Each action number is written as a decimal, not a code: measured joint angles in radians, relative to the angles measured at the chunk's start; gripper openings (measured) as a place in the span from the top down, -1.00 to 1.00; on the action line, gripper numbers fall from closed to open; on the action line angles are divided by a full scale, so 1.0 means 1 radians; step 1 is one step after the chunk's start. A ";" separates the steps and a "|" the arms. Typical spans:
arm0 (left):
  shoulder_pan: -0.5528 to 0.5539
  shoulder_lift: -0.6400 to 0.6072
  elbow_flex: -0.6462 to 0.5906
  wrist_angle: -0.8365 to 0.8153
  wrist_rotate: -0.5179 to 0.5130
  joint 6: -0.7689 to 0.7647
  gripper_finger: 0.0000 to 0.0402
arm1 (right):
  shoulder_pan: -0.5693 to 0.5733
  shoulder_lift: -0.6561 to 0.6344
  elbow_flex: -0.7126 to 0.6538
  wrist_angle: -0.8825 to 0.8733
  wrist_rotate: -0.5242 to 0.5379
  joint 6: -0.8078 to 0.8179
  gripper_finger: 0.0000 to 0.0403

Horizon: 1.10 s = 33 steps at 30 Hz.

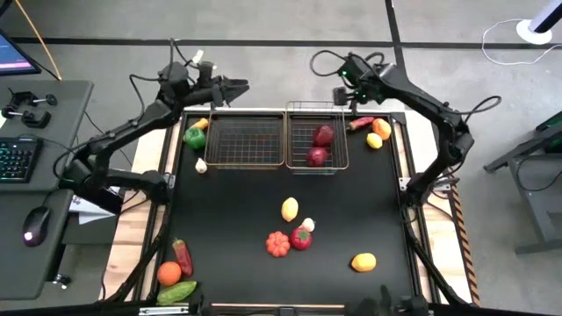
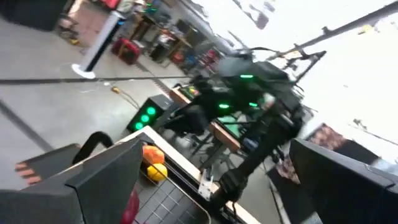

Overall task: Sort produce into baskets
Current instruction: Put the top right red chili pepper into the left wire basket

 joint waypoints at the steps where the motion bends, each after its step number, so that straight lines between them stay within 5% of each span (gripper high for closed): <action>1: 0.007 0.010 0.000 0.012 0.014 0.008 -0.97 | -0.030 0.000 -0.028 0.003 -0.029 0.025 -0.95; 10: 0.007 0.076 0.078 -0.142 0.010 0.185 -0.97 | -0.241 0.001 -0.312 0.324 -0.361 0.197 -0.95; 18: 0.003 0.086 0.111 -0.248 -0.081 0.323 -0.97 | -0.281 0.001 -0.473 0.370 -0.312 0.361 -0.94; 33: 0.003 0.101 0.111 -0.257 -0.119 0.346 -0.97 | -0.292 0.006 -0.646 0.641 -0.313 0.654 -0.93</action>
